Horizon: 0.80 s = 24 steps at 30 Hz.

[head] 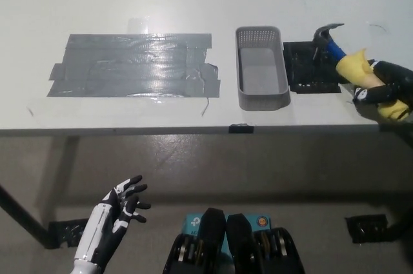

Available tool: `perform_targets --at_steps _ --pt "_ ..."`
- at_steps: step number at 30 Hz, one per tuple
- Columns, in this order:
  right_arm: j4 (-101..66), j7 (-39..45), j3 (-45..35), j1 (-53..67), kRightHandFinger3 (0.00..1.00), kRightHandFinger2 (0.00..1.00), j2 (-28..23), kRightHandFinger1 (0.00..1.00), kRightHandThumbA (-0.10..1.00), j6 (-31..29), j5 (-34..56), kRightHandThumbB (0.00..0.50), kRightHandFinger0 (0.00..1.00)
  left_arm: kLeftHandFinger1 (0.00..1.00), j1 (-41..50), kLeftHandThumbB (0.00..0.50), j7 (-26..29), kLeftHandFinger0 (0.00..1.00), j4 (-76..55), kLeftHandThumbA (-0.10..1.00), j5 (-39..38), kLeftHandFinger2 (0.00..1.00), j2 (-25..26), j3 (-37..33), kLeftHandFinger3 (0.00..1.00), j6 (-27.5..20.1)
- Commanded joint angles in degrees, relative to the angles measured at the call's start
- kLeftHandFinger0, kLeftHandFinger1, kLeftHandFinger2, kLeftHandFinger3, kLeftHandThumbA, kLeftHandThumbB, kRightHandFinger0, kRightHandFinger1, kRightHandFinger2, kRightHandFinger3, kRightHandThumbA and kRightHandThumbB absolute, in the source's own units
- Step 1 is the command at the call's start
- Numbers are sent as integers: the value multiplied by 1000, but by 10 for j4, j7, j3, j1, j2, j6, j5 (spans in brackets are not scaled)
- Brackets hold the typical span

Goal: The robot picks the hammer with right hand and hits the black area on the desk and places it back.

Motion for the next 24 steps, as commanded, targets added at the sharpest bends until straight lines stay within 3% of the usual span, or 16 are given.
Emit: perform_targets --at_steps 1,2,4,12,15,17,20,21,22,24 --pt "-75 129 26 -109 992 915 -73 632 -100 10 23 124 113 610 -12 5 -6 511 -16 863 8 768 13 -1 817 -22" --pt "-84 128 29 -105 1000 949 -76 684 -100 9 20 131 189 606 -13 13 -6 512 -15 871 11 759 15 -2 808 -21" --pt "-88 132 27 -102 988 946 -77 685 -100 17 29 126 195 598 -14 14 -5 508 -14 880 13 745 15 -2 792 -23" --pt "-75 147 37 -102 882 871 -81 575 -100 -12 23 140 99 573 -15 37 -2 492 -14 916 15 708 14 -3 734 -20" --pt "-75 150 39 -101 810 776 -82 508 -100 -21 19 141 66 566 -16 38 0 488 -13 948 23 694 15 -5 716 -22" --pt "-75 150 35 -98 814 783 -81 538 -100 -16 21 140 148 566 -16 52 -1 496 -14 975 26 681 15 -5 707 -17" --pt "-78 150 35 -95 802 771 -82 528 -100 -23 18 146 115 569 -15 60 0 504 -16 993 30 669 14 -5 696 -15" --pt "-81 137 37 -94 779 747 -83 506 -100 -38 7 146 56 565 -16 62 2 504 -15 997 34 657 15 -5 688 -18" --pt "-79 134 38 -96 779 746 -83 507 -100 -41 4 146 52 565 -17 62 1 505 -15 997 34 655 15 -4 687 -18" --pt "-73 137 23 -100 894 885 -76 624 -100 -21 21 125 84 561 -16 59 1 499 -15 1000 35 649 15 -5 679 -18"
